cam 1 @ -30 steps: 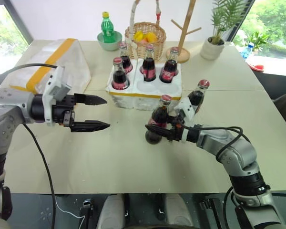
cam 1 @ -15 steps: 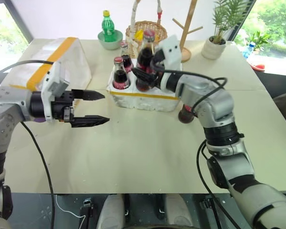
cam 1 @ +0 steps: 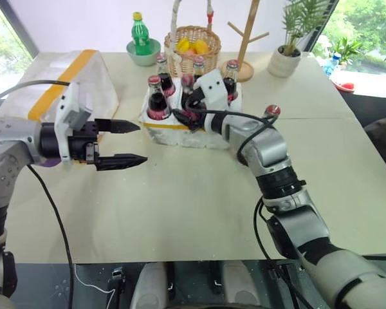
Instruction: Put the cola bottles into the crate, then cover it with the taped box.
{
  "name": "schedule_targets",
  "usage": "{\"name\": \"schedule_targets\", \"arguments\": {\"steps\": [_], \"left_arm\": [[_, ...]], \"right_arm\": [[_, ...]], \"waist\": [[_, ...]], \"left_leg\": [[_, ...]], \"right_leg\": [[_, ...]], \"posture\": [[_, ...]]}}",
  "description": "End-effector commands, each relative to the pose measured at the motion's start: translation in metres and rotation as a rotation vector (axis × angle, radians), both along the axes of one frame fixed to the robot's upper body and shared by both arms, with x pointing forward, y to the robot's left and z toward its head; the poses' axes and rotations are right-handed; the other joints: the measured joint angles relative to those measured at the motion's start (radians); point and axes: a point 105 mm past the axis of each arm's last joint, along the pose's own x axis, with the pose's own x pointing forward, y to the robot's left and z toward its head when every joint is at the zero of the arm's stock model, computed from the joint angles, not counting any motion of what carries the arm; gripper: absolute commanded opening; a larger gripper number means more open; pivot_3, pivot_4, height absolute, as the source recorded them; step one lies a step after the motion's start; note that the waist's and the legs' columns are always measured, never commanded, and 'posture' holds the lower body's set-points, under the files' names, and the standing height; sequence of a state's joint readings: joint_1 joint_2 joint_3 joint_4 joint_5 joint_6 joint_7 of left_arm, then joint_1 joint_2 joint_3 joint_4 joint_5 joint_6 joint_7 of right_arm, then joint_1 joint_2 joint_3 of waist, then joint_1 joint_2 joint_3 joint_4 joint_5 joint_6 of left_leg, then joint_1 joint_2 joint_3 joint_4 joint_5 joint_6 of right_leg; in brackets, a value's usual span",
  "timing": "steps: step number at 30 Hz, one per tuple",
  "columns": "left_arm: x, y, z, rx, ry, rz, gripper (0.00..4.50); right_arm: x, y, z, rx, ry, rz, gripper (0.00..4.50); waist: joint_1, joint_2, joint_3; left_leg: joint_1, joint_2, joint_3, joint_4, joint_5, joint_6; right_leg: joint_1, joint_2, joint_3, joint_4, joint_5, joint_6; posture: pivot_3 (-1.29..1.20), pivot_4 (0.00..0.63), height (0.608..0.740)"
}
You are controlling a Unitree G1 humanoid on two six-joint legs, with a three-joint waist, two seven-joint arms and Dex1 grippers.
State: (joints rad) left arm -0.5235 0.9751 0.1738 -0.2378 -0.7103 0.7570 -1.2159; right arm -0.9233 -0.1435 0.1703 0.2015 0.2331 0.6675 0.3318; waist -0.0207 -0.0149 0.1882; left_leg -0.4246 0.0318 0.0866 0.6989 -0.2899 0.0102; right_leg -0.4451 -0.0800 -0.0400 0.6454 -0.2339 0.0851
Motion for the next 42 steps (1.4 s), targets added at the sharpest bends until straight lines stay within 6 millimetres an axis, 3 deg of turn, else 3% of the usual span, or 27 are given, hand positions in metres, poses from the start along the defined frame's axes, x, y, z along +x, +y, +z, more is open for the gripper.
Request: {"name": "schedule_targets", "arguments": {"steps": [1,9,14,19,22,25,26,28,30,36,42], "left_arm": [[-0.003,-0.004,0.003,-0.009,-0.033,-0.021,4.50],[0.003,-0.012,0.001,-0.020,-0.037,-0.048,4.50],[0.010,-0.014,0.001,-0.021,-0.045,-0.067,4.50],[0.017,-0.019,0.004,-0.030,-0.054,-0.091,4.50],[0.019,-0.021,0.003,-0.029,-0.052,-0.101,4.50],[0.019,-0.021,0.003,-0.031,-0.049,-0.109,4.50],[0.019,-0.022,0.002,-0.034,-0.043,-0.114,4.50],[0.019,-0.022,0.002,-0.035,-0.035,-0.123,4.50],[0.019,-0.022,0.002,-0.034,-0.033,-0.129,4.50],[0.018,-0.029,0.008,-0.029,-0.034,-0.171,4.50],[0.018,-0.033,0.011,-0.016,-0.040,-0.192,4.50]], "right_arm": [[-0.009,0.001,0.015,0.016,-0.053,0.024,4.44],[-0.041,-0.021,0.042,-0.029,-0.115,0.092,4.44],[-0.057,-0.042,0.102,0.102,-0.199,0.096,4.44],[-0.074,-0.096,0.159,0.149,-0.250,0.067,4.44],[-0.093,-0.136,0.169,0.098,-0.228,0.063,4.44],[-0.123,-0.170,0.149,-0.001,-0.152,0.093,4.44],[-0.140,-0.179,0.136,-0.011,-0.119,0.141,4.44],[-0.164,-0.188,0.112,-0.030,-0.064,0.193,4.44],[-0.173,-0.191,0.094,-0.040,-0.030,0.187,4.44],[-0.166,-0.202,0.025,0.023,0.075,-0.009,4.44],[-0.142,-0.204,-0.017,0.099,0.096,-0.172,4.44]], "waist": [[0.001,0.000,0.000],[0.005,0.000,0.000],[0.004,0.000,0.000],[0.013,0.000,0.000],[0.019,0.000,0.000],[0.028,0.000,0.000],[0.028,-0.001,0.000],[0.033,-0.001,-0.001],[0.027,0.001,-0.001],[0.025,0.000,-0.001],[0.025,0.000,-0.002]], "left_leg": [[0.000,0.000,0.000,0.000,0.000,0.000],[0.000,0.000,0.000,0.000,0.000,0.000],[0.001,0.000,-0.001,0.000,0.000,0.001],[0.000,0.000,-0.001,0.000,-0.002,0.003],[0.000,0.000,-0.001,0.000,-0.003,0.005],[-0.001,-0.001,0.000,0.000,-0.006,0.010],[-0.001,-0.001,0.000,0.000,-0.006,0.010],[0.000,0.000,-0.001,-0.001,-0.006,0.011],[0.001,0.000,0.000,-0.001,-0.006,0.011],[0.013,0.000,-0.001,0.000,-0.006,0.010],[0.015,0.000,0.000,0.000,-0.006,0.010]], "right_leg": [[0.000,0.000,0.000,0.000,0.000,0.000],[0.000,0.000,0.000,0.001,0.000,0.000],[0.000,0.000,0.000,0.001,0.000,0.000],[0.001,0.000,-0.001,0.001,0.000,0.000],[0.002,-0.001,-0.001,-0.001,0.000,0.000],[0.002,-0.001,-0.001,-0.007,0.000,0.000],[0.003,0.000,-0.001,-0.010,0.000,0.000],[0.005,0.002,-0.002,-0.012,0.000,0.000],[0.006,0.002,-0.001,-0.012,0.000,0.001],[0.017,0.002,-0.001,-0.012,0.000,0.000],[0.018,0.000,0.001,-0.012,0.000,0.000]], "posture": [[0.00,0.150,0.740],[0.00,0.150,0.740],[0.00,0.150,0.740],[0.00,0.150,0.740],[0.00,0.150,0.740],[0.00,0.150,0.740],[0.00,0.150,0.740],[0.00,0.150,0.740],[0.00,0.150,0.740],[0.00,0.150,0.740],[0.00,0.150,0.740]]}}
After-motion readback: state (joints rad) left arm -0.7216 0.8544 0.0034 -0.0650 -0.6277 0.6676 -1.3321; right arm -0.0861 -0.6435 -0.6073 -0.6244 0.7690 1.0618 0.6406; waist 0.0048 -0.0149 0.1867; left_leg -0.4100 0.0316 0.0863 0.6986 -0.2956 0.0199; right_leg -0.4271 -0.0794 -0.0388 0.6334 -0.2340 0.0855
